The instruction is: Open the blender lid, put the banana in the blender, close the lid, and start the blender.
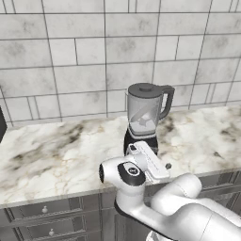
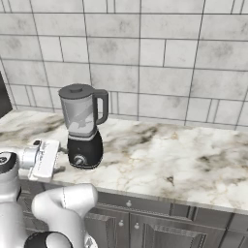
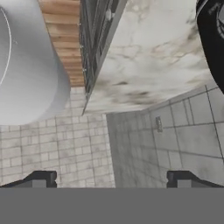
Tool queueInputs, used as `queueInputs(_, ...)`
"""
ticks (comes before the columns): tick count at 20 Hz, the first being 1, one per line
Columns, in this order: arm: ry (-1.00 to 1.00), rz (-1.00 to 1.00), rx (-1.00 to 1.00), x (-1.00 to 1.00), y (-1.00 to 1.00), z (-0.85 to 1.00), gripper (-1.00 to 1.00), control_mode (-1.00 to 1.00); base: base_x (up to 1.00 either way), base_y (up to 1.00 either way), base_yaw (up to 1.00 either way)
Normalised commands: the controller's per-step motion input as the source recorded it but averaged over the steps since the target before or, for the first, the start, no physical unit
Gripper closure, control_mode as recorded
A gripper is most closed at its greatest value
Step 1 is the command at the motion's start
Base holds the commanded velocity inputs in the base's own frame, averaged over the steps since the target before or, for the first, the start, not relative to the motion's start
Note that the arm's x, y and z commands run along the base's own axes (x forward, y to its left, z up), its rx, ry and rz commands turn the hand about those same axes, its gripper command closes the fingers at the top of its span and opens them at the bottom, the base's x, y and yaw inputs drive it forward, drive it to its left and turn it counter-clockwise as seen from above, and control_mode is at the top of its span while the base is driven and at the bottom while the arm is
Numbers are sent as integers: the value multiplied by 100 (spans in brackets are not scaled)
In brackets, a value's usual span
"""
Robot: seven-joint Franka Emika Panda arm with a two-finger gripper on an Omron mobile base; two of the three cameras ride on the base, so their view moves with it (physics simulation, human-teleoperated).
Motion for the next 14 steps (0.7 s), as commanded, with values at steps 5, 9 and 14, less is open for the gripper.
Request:
queueInputs(5, 0, -7, -13, 31, 0, -1, -100, -100, 0, 0, 0)
queueInputs(9, 0, 0, -12, 25, 0, -11, -100, -100, 0, 0, 0)
queueInputs(14, 0, 0, -13, 13, 0, -28, -100, -100, 0, 0, 0)
